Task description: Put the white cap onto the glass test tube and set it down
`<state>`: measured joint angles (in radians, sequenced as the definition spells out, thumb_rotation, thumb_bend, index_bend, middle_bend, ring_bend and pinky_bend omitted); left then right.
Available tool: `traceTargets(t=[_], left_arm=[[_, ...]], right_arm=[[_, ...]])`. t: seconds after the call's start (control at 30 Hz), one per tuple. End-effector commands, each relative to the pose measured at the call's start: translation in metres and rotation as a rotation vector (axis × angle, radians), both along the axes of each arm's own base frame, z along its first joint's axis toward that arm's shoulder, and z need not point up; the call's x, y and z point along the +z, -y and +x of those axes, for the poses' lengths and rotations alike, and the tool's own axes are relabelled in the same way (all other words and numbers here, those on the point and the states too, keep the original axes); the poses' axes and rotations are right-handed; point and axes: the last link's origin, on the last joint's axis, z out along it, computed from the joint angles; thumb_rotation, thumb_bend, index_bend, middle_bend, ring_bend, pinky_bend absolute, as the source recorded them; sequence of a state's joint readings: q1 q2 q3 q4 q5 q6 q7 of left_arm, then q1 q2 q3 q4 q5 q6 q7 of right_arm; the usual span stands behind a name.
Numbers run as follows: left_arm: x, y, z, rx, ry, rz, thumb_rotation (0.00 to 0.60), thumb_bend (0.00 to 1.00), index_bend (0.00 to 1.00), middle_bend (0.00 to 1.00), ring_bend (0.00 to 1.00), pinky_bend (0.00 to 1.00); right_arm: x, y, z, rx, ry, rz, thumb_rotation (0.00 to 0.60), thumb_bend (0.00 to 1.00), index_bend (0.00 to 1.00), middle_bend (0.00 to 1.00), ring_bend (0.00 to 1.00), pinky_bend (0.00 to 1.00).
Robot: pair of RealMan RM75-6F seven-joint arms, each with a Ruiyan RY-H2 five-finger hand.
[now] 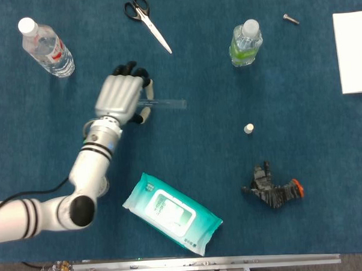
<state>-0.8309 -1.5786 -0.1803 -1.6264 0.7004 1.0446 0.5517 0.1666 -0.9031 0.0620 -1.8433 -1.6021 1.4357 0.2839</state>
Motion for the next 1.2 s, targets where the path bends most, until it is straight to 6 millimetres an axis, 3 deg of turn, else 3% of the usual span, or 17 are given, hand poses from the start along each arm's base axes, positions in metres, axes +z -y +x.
traceTargets(t=[0.03, 0.43, 0.87, 1.1, 1.2], left_arm=[[0.019, 0.005, -0.01, 0.015, 0.04, 0.027, 0.6, 0.34, 0.5, 0.24, 0.09, 0.14], [0.07, 0.014, -0.045, 0.051, 0.066, 0.108, 0.6, 0.34, 0.52, 0.26, 0.1, 0.14], [0.109, 0.039, -0.062, 0.021, 0.022, 0.16, 0.6, 0.34, 0.53, 0.26, 0.1, 0.14], [0.121, 0.054, -0.065, -0.011, -0.017, 0.16, 0.6, 0.34, 0.53, 0.26, 0.1, 0.14], [0.129, 0.061, -0.066, -0.026, -0.025, 0.175, 0.6, 0.34, 0.53, 0.26, 0.1, 0.14]], right_arm=[[-0.003, 0.002, 0.001, 0.003, 0.001, 0.005, 0.6, 0.51, 0.37, 0.4, 0.31, 0.45], [-0.021, 0.01, 0.008, 0.038, -0.031, 0.067, 0.6, 0.51, 0.37, 0.4, 0.3, 0.45], [-0.049, 0.02, 0.029, 0.141, -0.173, 0.143, 0.595, 0.51, 0.37, 0.39, 0.25, 0.42], [-0.069, 0.031, 0.045, 0.167, -0.245, 0.254, 0.374, 0.51, 0.37, 0.33, 0.17, 0.28], [-0.09, 0.038, 0.056, 0.202, -0.287, 0.335, 0.347, 0.51, 0.37, 0.31, 0.14, 0.24]])
